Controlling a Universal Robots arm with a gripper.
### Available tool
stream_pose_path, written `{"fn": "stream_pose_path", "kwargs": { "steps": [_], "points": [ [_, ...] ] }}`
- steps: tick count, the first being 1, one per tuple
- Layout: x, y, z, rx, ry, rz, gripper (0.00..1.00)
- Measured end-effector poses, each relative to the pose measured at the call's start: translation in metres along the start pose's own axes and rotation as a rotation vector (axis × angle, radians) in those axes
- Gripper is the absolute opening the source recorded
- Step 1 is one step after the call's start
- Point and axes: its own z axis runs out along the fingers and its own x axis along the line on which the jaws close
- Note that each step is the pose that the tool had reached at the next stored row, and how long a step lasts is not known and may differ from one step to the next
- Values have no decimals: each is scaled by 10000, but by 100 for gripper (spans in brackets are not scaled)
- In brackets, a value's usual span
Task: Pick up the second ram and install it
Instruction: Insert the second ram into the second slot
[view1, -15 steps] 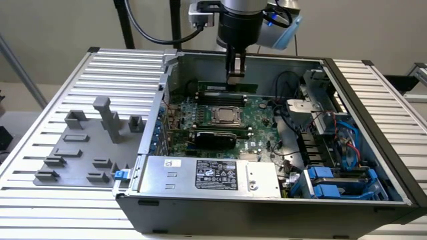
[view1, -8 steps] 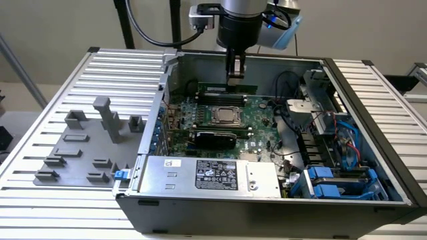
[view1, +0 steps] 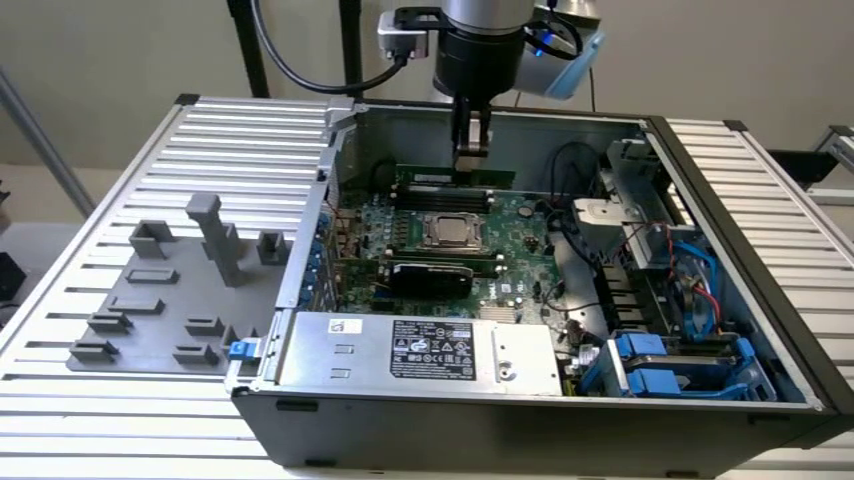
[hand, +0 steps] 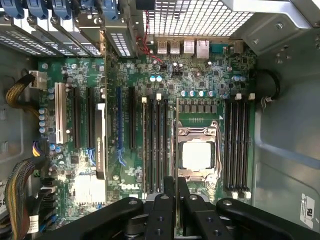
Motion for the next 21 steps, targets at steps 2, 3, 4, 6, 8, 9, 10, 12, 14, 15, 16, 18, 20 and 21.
{"fn": "stream_pose_path", "kwargs": {
  "steps": [2, 3, 4, 6, 8, 9, 10, 12, 14, 15, 16, 18, 20, 21],
  "points": [
    [0, 0, 0, 0, 0, 1, 0],
    [0, 0, 0, -1, 1, 0, 0],
    [0, 0, 4, 0, -1, 1, 0],
    [2, 0, 36, 0, 0, 1, 0],
    [3, 0, 72, 0, 0, -1, 0],
    [4, 1, 89, 1, -1, -1, 0],
    [5, 1, 107, 1, 0, 0, 0],
    [7, 3, 145, 1, -1, 0, 0],
    [9, 4, 181, 1, 0, 1, 0],
    [10, 5, 199, 1, 0, 1, 0],
    [11, 6, 218, 1, -1, 0, 0],
    [13, 7, 253, 0, 1, 0, 0],
    [15, 7, 289, 1, 0, 0, 0],
    [15, 7, 308, 1, -1, 0, 0]
  ]
}}
